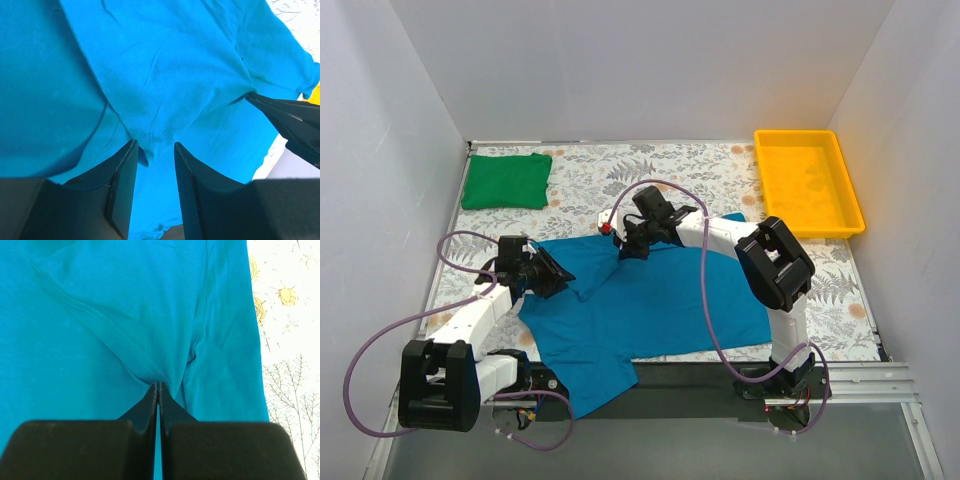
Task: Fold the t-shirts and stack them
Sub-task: Fold the tshirt
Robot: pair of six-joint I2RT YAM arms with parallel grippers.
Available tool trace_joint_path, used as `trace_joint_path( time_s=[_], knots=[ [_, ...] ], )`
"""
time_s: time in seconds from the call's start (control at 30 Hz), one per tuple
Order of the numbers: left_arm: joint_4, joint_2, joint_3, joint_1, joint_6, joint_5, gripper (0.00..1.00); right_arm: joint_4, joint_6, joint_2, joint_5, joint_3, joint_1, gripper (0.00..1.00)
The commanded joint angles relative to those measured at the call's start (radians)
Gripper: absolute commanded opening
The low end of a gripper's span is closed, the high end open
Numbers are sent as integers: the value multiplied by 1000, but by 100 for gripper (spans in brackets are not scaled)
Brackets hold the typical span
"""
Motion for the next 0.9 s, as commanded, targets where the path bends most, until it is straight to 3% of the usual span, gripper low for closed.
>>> trace_joint_path(
  time_s=[0.0, 0.27, 0.87],
  knots=[
    [3, 9, 18, -5, 16, 0, 34, 13, -16, -44, -46, -10, -1, 1],
    [8, 8, 12, -16, 16, 29, 34, 10, -12, -35, -52, -5, -1, 1],
    [-18, 37, -27, -98, -136, -36, 31, 10, 4, -31, -49, 4, -1, 2]
  ],
)
